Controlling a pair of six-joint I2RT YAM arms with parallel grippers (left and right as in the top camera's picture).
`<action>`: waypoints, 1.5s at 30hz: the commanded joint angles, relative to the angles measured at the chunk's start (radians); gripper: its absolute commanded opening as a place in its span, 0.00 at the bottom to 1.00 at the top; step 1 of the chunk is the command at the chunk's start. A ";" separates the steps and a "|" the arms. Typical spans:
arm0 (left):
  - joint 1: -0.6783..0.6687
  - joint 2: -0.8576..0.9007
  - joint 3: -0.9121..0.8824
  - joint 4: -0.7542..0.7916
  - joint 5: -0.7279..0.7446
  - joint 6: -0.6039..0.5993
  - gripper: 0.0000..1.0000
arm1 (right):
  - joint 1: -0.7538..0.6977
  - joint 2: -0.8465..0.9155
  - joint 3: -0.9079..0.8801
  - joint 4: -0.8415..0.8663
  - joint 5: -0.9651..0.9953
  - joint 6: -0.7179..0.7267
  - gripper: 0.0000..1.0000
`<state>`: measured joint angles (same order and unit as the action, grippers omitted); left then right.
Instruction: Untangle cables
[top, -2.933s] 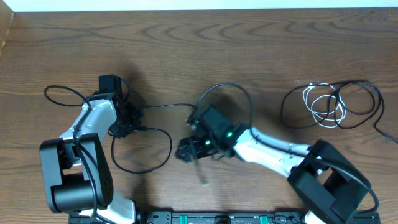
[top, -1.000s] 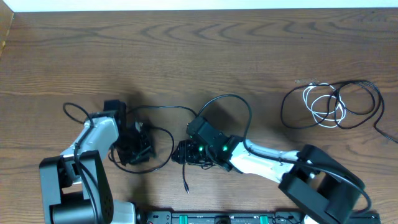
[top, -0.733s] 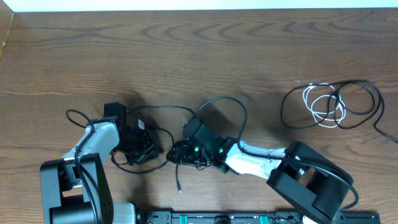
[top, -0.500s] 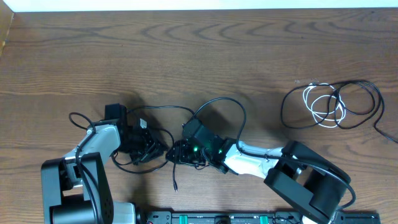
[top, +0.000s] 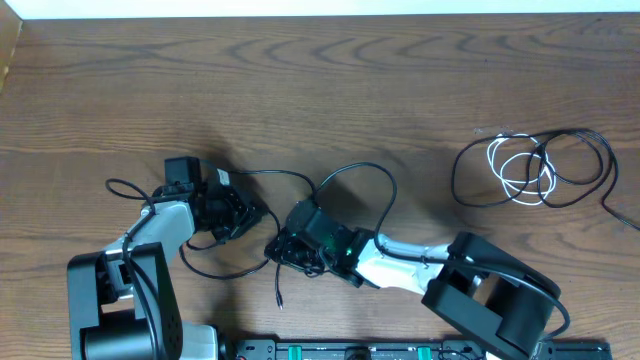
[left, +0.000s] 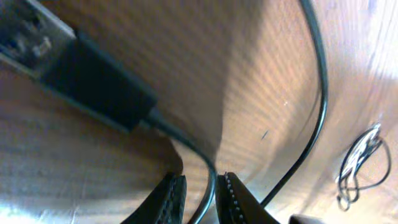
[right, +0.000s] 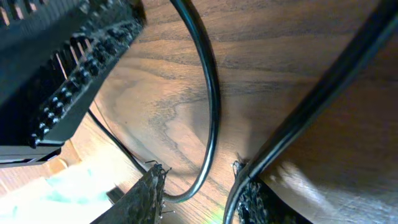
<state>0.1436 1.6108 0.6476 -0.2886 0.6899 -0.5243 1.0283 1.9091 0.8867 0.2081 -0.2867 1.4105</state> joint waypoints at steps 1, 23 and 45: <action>0.001 0.016 -0.007 0.007 -0.027 -0.057 0.24 | 0.021 0.024 -0.009 -0.014 0.075 0.078 0.34; 0.001 0.016 -0.007 0.006 -0.027 -0.057 0.29 | 0.072 0.024 -0.009 -0.013 0.169 0.217 0.23; 0.001 0.016 -0.007 0.006 -0.027 -0.057 0.29 | 0.120 0.029 -0.009 0.046 0.264 0.280 0.24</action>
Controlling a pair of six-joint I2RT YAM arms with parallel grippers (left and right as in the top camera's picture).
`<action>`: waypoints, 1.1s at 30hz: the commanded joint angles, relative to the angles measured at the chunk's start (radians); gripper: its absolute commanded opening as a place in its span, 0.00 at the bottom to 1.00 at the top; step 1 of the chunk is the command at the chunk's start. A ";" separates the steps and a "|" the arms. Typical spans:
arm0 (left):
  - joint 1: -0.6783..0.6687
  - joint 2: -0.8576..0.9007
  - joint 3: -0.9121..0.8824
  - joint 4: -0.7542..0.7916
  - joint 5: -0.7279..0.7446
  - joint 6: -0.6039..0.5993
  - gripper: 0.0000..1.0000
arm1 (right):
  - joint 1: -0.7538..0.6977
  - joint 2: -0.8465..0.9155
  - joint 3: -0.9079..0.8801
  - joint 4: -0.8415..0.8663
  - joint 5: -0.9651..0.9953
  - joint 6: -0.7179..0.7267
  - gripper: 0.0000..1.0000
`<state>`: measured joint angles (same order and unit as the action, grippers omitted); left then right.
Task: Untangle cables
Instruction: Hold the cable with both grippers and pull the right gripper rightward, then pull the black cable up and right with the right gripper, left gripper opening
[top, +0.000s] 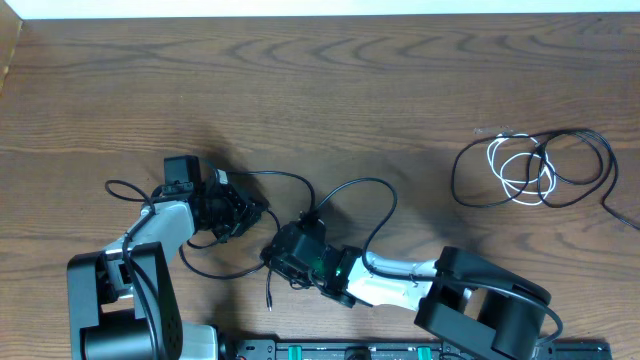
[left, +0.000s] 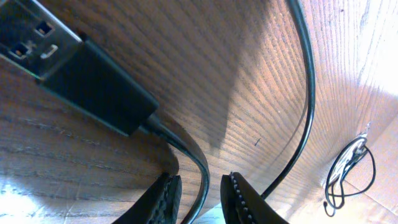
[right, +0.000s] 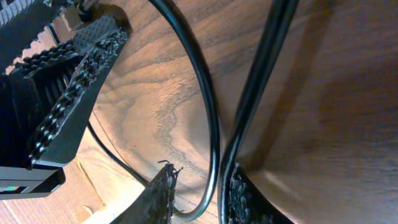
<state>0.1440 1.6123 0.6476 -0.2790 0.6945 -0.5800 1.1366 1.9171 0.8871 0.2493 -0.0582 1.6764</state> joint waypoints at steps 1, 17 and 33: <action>0.001 0.015 -0.007 -0.003 -0.031 -0.002 0.29 | 0.015 0.029 -0.010 0.011 0.038 0.014 0.24; 0.001 0.014 -0.007 0.000 -0.016 0.000 0.29 | 0.006 0.129 -0.010 0.144 -0.013 -0.071 0.01; 0.041 -0.056 -0.007 0.150 0.844 0.489 0.38 | -0.234 0.129 -0.010 0.019 -0.208 -0.394 0.01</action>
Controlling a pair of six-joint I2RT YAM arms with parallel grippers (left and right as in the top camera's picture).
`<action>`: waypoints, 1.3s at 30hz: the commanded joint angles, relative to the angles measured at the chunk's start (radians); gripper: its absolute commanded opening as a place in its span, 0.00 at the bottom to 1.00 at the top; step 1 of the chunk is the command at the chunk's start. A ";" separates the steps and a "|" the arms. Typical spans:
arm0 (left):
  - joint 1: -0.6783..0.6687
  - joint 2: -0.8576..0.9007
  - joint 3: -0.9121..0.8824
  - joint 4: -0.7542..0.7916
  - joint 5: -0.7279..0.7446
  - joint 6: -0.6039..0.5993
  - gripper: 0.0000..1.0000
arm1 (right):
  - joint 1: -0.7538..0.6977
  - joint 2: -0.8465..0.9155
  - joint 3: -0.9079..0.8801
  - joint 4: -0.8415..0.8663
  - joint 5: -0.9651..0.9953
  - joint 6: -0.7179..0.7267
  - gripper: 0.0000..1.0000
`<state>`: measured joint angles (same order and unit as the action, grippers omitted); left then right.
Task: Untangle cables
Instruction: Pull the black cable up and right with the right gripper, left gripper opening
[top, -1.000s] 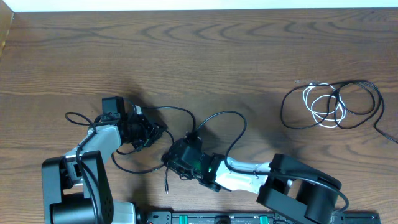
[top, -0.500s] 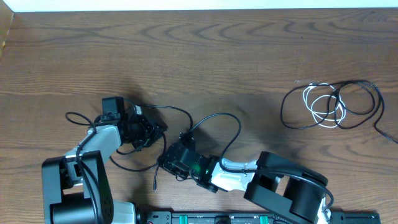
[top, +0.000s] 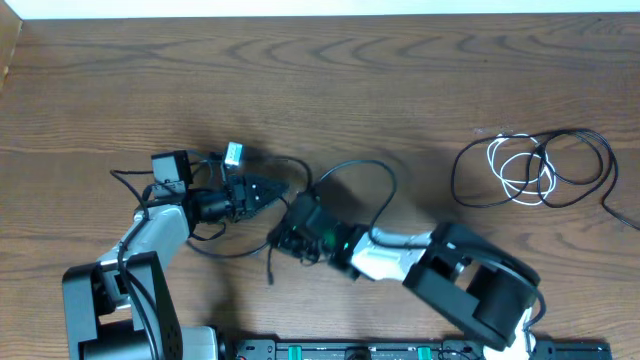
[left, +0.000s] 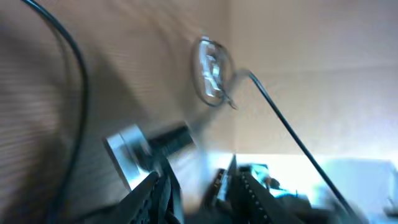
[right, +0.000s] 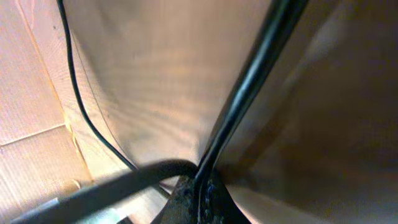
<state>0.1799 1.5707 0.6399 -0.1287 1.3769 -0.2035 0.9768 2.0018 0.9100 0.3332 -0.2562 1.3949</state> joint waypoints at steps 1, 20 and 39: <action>0.005 -0.014 0.000 0.000 0.172 0.124 0.38 | -0.107 0.044 -0.032 -0.082 -0.022 -0.130 0.01; 0.005 -0.014 -0.001 -0.001 0.113 0.125 0.39 | -0.755 0.044 -0.032 -0.143 -0.042 -0.360 0.01; 0.004 -0.014 -0.002 -0.050 -0.068 0.124 0.40 | -1.495 -0.002 -0.014 -0.115 -0.401 -0.435 0.01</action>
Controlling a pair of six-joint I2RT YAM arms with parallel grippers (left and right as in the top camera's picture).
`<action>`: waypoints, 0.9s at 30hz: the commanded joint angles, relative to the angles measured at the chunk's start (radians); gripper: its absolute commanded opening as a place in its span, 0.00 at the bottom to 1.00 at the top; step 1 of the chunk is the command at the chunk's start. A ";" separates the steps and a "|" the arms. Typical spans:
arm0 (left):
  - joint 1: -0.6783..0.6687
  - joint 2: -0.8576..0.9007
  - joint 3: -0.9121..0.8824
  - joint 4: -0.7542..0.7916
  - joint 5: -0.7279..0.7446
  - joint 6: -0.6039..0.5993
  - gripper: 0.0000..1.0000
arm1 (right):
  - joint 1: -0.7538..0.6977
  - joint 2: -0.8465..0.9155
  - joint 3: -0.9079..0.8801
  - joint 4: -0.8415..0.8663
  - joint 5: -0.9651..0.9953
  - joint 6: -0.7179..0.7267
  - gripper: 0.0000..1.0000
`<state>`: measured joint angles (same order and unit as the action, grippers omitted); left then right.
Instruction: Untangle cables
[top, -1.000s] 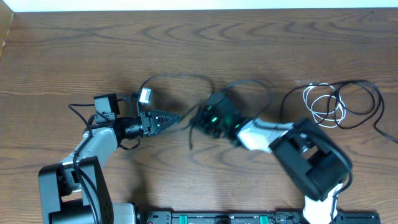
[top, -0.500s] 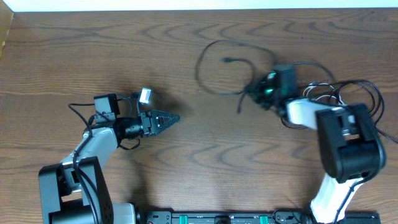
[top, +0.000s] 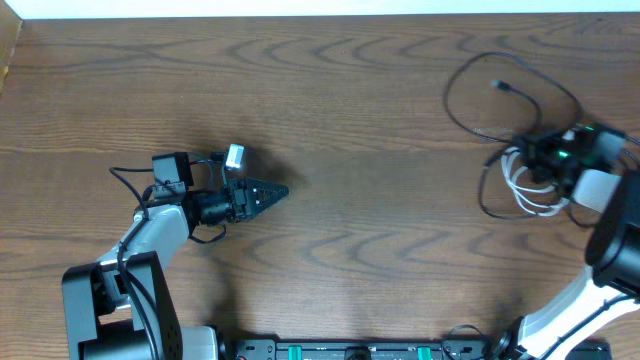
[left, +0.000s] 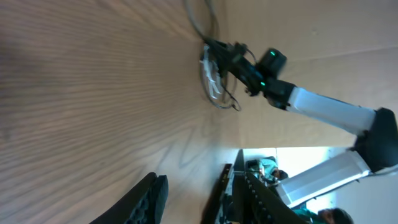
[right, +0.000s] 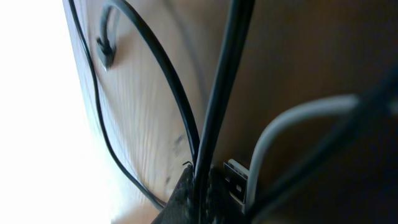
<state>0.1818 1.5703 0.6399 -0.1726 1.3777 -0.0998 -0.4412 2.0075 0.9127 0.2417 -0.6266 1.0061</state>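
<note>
My right gripper (top: 538, 152) hangs at the far right edge, shut on a black cable (top: 446, 98) that loops up and left from it, its small end plug (top: 500, 87) lying free. In the right wrist view the gripper (right: 202, 182) pinches that black cable (right: 217, 93), with a white cable (right: 292, 121) and a silver plug (right: 234, 180) beside it. The white coil (top: 517, 180) lies under the gripper with more black loops. My left gripper (top: 270, 190) rests left of centre; in its wrist view the gripper (left: 199, 198) is open and empty.
The wooden table (top: 360, 120) runs to a pale wall strip at the back. A black rail of equipment (top: 350, 352) lines the front edge. The left arm's own thin lead (top: 125, 175) curls beside its wrist. The right arm (left: 323, 109) shows far off in the left wrist view.
My right gripper, still shut on the black cable, has gone from table centre beside the left gripper to the far right, and the cable went with it. The left gripper stayed put and is now empty.
Both grippers were low on the black cable left of centre, the left one around it near a USB plug, the right one open. The right jaws then narrowed and shut on it while the left gripper lifted. Now the black cable lies at the right by the white coil.
</note>
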 joint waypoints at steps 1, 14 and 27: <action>0.002 -0.013 -0.002 -0.006 -0.082 0.021 0.40 | -0.099 -0.016 -0.016 -0.028 -0.032 -0.055 0.01; 0.002 -0.013 -0.002 -0.006 -0.164 0.020 0.56 | -0.188 -0.167 0.021 -0.165 -0.043 -0.227 0.99; 0.002 -0.013 -0.002 -0.005 -0.167 0.020 0.87 | -0.115 -0.461 0.101 -0.592 0.205 -0.343 0.99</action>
<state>0.1814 1.5703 0.6395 -0.1761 1.2190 -0.0933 -0.5842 1.5925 1.0000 -0.3065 -0.4843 0.7250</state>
